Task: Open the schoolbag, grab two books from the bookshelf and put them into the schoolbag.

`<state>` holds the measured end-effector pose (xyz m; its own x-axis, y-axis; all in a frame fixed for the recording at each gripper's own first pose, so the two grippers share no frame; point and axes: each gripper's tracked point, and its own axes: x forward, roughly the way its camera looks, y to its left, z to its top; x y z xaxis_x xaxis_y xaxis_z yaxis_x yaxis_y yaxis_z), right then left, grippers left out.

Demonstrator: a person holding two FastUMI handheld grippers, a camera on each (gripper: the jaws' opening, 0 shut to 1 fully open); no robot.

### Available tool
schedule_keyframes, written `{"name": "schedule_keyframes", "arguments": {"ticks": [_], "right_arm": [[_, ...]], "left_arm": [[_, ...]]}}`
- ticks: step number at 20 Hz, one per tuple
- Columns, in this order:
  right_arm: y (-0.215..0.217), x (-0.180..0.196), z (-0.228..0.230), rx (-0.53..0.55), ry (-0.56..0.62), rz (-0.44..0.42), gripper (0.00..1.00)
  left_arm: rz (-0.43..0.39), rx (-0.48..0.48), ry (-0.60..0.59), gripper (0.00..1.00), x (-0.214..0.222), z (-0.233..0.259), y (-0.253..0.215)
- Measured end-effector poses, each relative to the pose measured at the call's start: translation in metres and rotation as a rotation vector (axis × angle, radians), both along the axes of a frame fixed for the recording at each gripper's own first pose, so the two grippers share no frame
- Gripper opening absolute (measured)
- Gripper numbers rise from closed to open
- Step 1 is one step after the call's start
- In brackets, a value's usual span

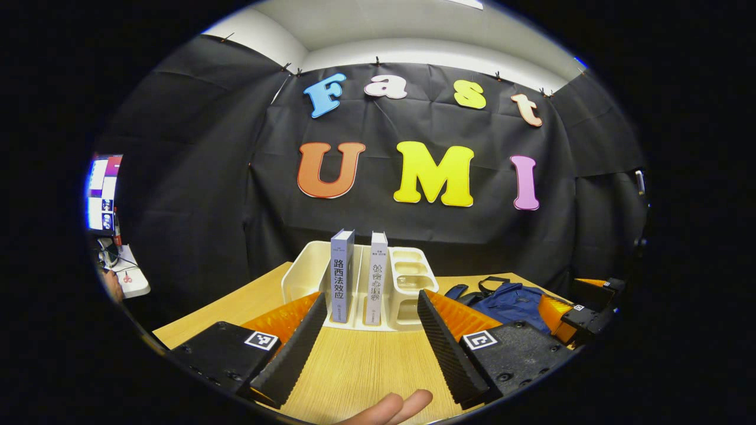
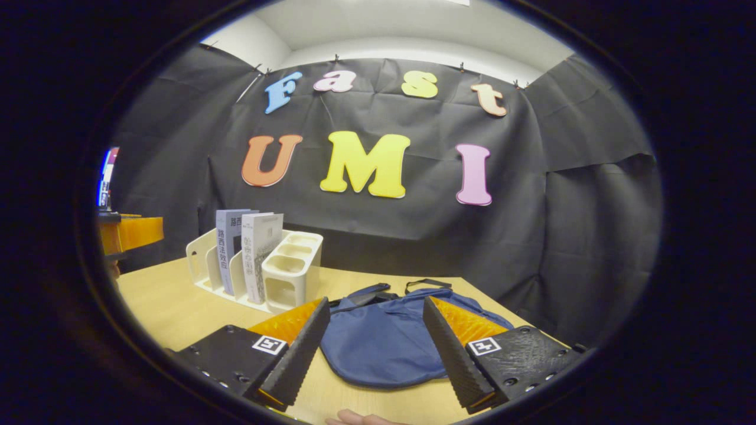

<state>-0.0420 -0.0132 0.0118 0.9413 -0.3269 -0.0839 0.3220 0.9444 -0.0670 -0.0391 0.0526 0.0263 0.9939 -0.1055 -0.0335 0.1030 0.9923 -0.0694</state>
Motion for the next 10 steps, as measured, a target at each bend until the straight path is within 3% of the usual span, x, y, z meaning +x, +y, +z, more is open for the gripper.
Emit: {"name": "schedule_keyframes", "arguments": {"ticks": [5, 10], "right_arm": [[0.009, 0.016, -0.030, -0.023, 0.087, 0.016, 0.95], [0.030, 0.039, -0.096, -0.024, 0.288, 0.061, 0.96]], "left_arm": [[0.014, 0.002, 0.004, 0.97, 0.004, -0.002, 0.010], [0.032, 0.014, 0.021, 0.98, 0.007, -0.006, 0.018]]}}
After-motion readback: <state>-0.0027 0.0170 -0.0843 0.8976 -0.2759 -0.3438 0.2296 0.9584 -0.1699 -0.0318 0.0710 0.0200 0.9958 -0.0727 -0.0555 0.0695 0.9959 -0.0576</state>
